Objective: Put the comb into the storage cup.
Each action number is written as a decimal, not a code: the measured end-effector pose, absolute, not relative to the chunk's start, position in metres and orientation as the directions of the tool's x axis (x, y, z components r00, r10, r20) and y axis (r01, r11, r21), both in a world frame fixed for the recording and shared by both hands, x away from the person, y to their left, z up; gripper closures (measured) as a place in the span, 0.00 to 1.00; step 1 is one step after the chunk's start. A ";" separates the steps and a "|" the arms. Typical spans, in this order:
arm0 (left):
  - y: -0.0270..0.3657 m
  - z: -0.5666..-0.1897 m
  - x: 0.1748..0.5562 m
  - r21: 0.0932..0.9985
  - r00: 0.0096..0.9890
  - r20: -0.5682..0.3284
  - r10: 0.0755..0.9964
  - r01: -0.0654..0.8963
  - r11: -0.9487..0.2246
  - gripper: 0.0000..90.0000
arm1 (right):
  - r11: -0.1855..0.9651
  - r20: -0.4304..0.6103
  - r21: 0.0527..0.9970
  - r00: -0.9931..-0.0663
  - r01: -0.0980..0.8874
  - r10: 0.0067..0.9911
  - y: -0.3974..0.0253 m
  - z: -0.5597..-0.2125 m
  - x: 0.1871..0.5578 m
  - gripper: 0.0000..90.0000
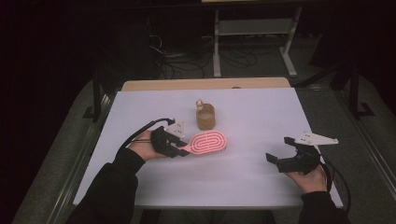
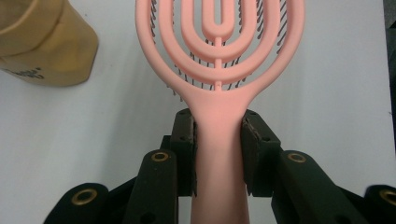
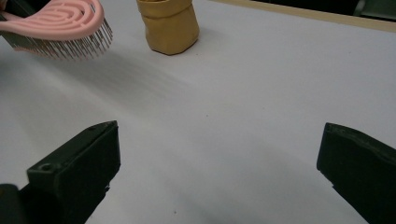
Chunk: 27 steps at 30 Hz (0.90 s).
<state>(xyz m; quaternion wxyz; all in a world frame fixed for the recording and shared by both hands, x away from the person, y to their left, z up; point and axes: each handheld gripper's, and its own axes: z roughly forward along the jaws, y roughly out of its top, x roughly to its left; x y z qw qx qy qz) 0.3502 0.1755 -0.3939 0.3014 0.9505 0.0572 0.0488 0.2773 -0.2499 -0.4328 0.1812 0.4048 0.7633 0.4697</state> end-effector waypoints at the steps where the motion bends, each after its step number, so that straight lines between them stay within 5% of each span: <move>1: 0.176 -0.392 0.350 0.582 0.988 0.060 0.143 0.082 -0.809 0.77 | 0.231 0.104 0.864 -0.606 0.448 0.788 -0.250 -0.433 0.277 0.00; 27: 0.188 -0.345 0.360 0.578 0.976 0.136 0.168 0.059 -0.814 0.77 | 0.211 0.122 0.868 -0.606 0.449 0.786 -0.252 -0.431 0.277 0.00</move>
